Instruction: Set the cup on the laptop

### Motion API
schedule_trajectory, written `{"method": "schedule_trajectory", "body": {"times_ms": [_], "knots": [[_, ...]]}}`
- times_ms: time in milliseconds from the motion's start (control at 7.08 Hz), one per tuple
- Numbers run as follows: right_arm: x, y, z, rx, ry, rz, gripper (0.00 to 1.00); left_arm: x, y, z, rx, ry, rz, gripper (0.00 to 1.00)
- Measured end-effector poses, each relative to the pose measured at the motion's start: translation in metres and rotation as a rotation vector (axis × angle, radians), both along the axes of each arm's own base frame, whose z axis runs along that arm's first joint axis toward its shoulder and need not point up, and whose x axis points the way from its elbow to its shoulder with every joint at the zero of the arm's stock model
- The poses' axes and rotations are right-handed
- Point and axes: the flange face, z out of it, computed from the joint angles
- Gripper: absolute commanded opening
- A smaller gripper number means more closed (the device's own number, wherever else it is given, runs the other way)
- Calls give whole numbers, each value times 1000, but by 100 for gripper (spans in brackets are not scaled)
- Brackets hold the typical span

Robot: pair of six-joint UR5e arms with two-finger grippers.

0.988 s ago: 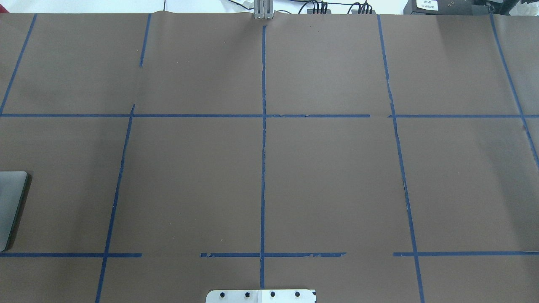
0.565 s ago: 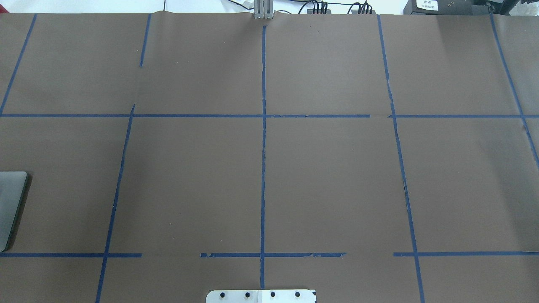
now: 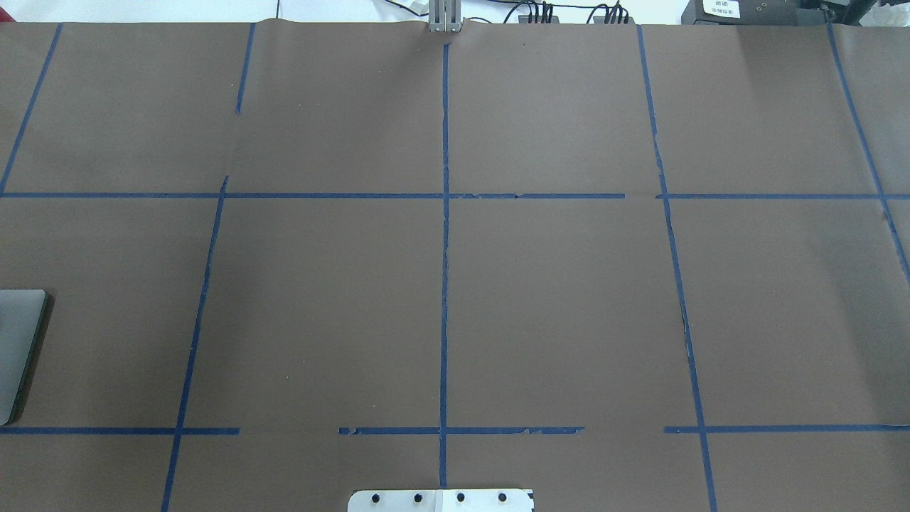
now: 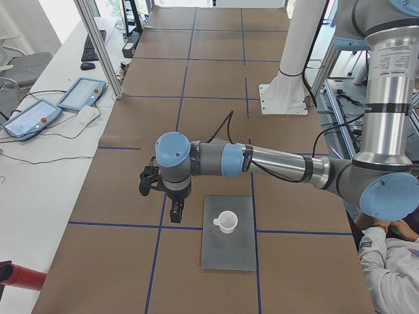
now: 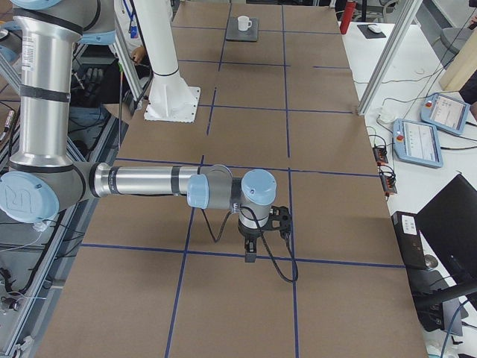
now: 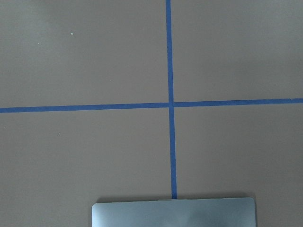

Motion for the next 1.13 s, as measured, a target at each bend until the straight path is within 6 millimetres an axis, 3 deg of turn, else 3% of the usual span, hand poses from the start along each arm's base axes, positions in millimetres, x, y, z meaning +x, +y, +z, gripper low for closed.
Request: {"method": "schedule_trajectory", "body": {"times_ms": [282,706,1129], "knots": [[0,0,0,0,0,0,100,11,10,2,1,1,25,100],[0,0,0,1,0,0,100,12,42,24,-38,5,29,100],[0,0,0,0,0,0,100,11,44,22,-40,20,23,100]]}}
